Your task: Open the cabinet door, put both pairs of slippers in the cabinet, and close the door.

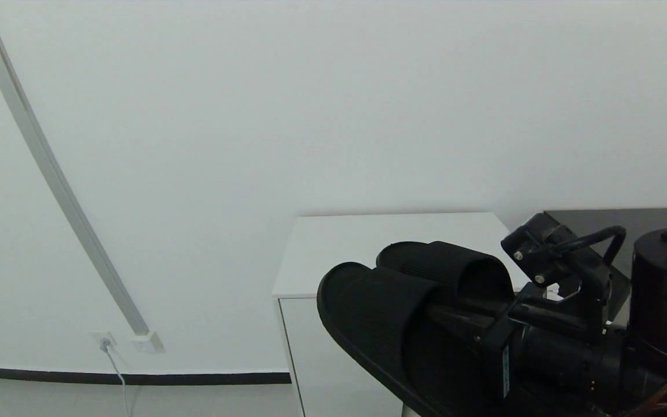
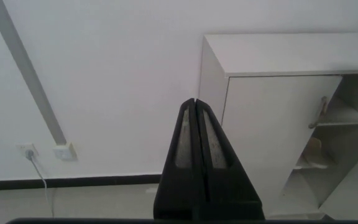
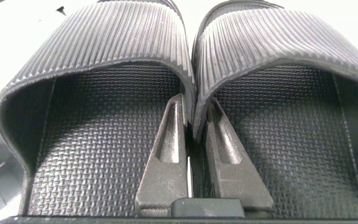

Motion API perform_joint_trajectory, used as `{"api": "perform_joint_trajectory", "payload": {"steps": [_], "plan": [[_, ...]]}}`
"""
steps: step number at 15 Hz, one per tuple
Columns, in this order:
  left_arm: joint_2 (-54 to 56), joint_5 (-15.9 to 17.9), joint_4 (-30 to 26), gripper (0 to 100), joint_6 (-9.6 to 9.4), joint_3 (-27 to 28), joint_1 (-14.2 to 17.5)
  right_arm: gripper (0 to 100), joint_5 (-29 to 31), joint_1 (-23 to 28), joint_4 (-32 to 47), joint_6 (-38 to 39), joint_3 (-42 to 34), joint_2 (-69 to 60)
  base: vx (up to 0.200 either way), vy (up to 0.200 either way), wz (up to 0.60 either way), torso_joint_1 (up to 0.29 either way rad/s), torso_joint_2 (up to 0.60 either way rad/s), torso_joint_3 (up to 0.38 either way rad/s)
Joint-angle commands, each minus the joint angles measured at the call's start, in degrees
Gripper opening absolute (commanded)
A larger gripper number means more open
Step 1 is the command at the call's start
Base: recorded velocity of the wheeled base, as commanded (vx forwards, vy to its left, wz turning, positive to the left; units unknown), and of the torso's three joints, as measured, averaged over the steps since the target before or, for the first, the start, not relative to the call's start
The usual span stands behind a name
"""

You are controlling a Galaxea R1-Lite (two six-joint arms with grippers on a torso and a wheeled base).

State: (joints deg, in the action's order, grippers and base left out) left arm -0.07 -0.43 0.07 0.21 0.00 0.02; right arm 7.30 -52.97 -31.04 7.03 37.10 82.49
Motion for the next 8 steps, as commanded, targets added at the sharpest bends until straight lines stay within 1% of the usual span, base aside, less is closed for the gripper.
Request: {"api": "perform_joint_trajectory", "payload": {"steps": [1, 3, 8], "plan": [[-0.1, 0.0, 0.0, 0, -0.03, 0.0, 0.0, 0, -0.2, 0.0, -0.1, 0.0, -0.4, 0.5, 0.000, -0.200, 0.00, -0.002, 0.00, 0.002], [0.0, 0.0, 0.0, 0, -0.03, 0.0, 0.0, 0, -1.8, 0.0, -0.3, -0.4, -1.8, 0.2, 0.000, -0.200, 0.00, 0.000, 0.00, 0.005], [0.0, 0.0, 0.0, 0, 0.06, 0.0, 0.0, 0, -2.1, -0.1, -0.4, -0.6, -2.0, 0.0, 0.000, -0.200, 0.00, 0.001, 0.00, 0.000]]}}
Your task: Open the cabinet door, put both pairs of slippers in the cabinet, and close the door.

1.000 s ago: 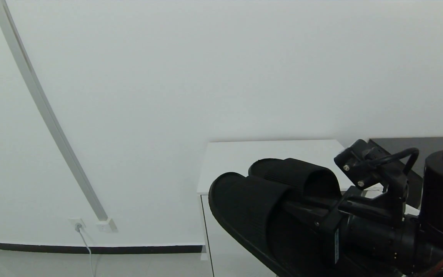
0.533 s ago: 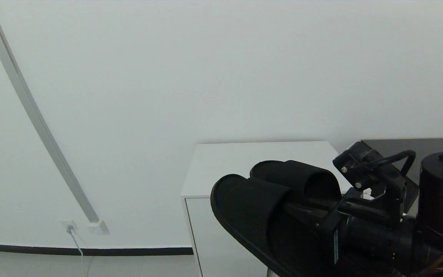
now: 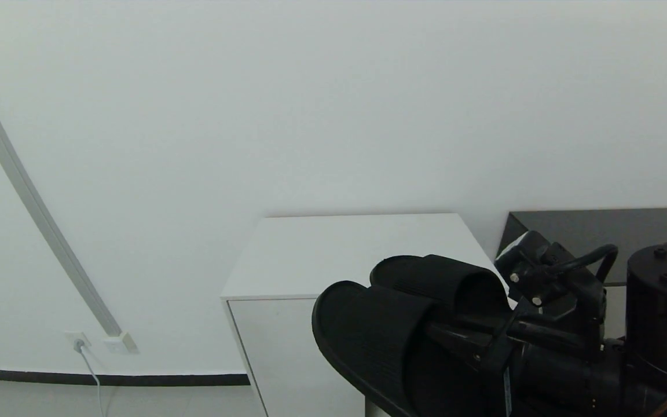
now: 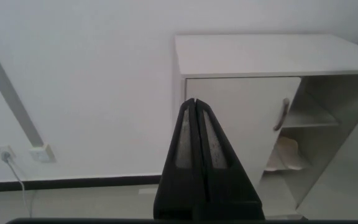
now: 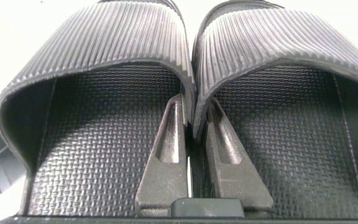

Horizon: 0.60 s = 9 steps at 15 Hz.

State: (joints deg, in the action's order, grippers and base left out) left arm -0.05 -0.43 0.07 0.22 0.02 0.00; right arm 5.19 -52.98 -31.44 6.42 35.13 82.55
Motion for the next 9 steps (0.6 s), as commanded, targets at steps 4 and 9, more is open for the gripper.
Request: {"api": "perform_joint_trajectory", "payload": {"steps": [4, 9], "plan": [[0.0, 0.0, 0.0, 0, 0.22, 0.0, 0.0, 0, 0.0, -0.1, 0.0, 0.0, -0.2, 0.0, 0.000, -0.100, 0.00, 0.005, 0.00, 0.002], [0.0, 0.0, 0.0, 0, 0.22, 0.1, 0.0, 0, 0.0, -0.1, 0.0, -0.4, -0.8, 0.0, 0.000, 0.000, 0.00, 0.000, 0.00, 0.000]]}}
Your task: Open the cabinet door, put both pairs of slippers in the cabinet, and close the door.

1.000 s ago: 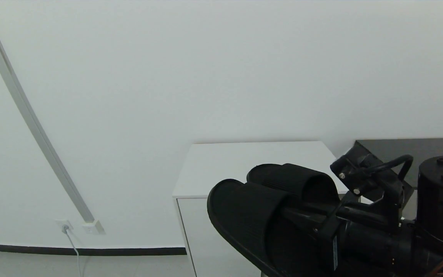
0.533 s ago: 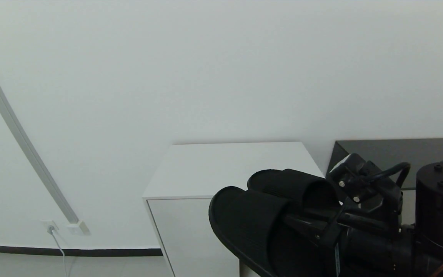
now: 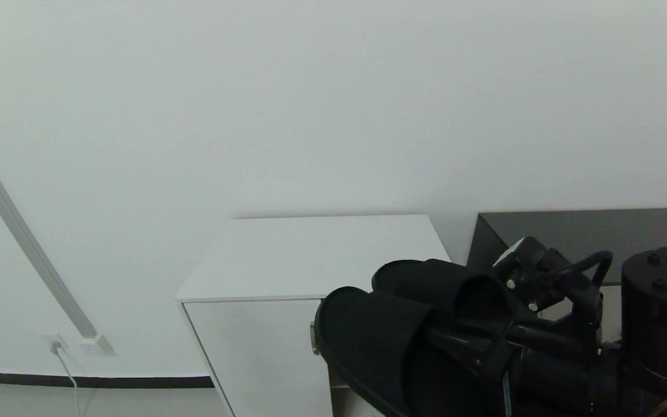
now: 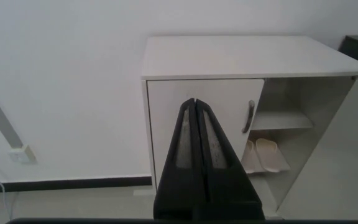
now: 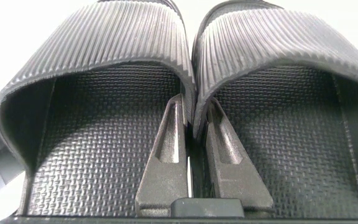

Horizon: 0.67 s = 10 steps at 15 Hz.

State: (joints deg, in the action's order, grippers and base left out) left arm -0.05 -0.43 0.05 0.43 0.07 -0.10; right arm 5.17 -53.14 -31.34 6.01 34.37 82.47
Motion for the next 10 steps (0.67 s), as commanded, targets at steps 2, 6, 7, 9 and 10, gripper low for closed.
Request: {"api": "perform_joint_trajectory", "payload": {"steps": [2, 6, 7, 9, 10], "plan": [[0.0, 0.0, 0.0, 0, 0.01, 0.0, 0.1, 0, 0.0, 0.1, -0.1, 0.0, -0.1, -0.1, 0.000, 0.000, 0.00, 0.000, 0.00, 0.000], [0.0, 0.0, 0.0, 0, 0.01, -0.1, 0.1, 0, 0.0, 0.0, -0.1, 0.0, -0.2, -0.1, 0.000, 0.000, 0.00, 0.000, 0.00, 0.000], [0.0, 0.0, 0.0, 0, 0.01, -0.1, 0.1, 0, -0.3, 0.1, -0.1, 0.0, -0.3, -0.1, 0.000, 0.000, 0.00, 0.000, 0.00, 0.000], [0.0, 0.0, 0.0, 0, 0.01, -0.1, 0.1, 0, -1.2, 0.0, -0.2, -0.4, -0.9, -0.1, 0.000, 0.000, 0.00, 0.000, 0.00, 0.000], [-0.1, 0.0, 0.0, 0, 0.01, 0.0, 0.1, 0, -1.4, 0.0, -0.7, -1.8, -1.8, -0.1, 0.000, 0.000, 0.00, 0.000, 0.00, 0.000]]}}
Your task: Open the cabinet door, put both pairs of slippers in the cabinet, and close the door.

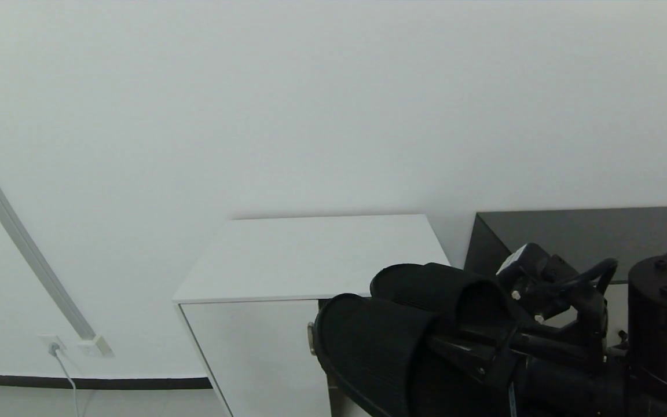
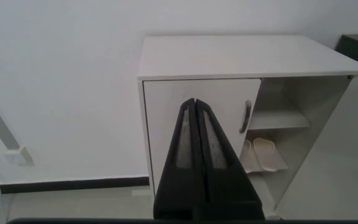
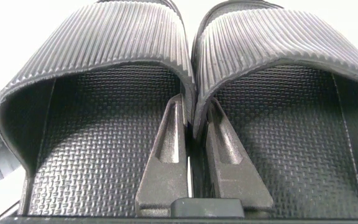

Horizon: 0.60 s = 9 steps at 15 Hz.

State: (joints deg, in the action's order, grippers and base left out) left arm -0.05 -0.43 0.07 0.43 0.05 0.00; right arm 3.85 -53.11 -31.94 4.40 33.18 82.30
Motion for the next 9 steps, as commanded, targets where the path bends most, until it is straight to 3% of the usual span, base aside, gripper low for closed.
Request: {"api": "perform_joint_trajectory", "payload": {"steps": [1, 7, 9], "plan": [[0.0, 0.0, 0.0, 0, 0.01, 0.0, 0.0, 0, -0.1, -0.1, -0.5, -0.3, -0.8, 0.1, 0.000, 0.000, 0.00, 0.000, 0.00, 0.000], [0.0, 0.0, 0.0, 0, 0.01, 0.0, 0.0, 0, -0.1, -0.1, -0.5, -0.3, -0.8, 0.1, 0.000, 0.000, 0.00, 0.000, 0.00, 0.000], [0.0, 0.0, 0.0, 0, 0.01, 0.0, 0.0, 0, -0.1, -0.1, -0.5, -0.4, -0.8, 0.1, 0.000, 0.000, 0.00, -0.124, 0.30, 0.158]]}}
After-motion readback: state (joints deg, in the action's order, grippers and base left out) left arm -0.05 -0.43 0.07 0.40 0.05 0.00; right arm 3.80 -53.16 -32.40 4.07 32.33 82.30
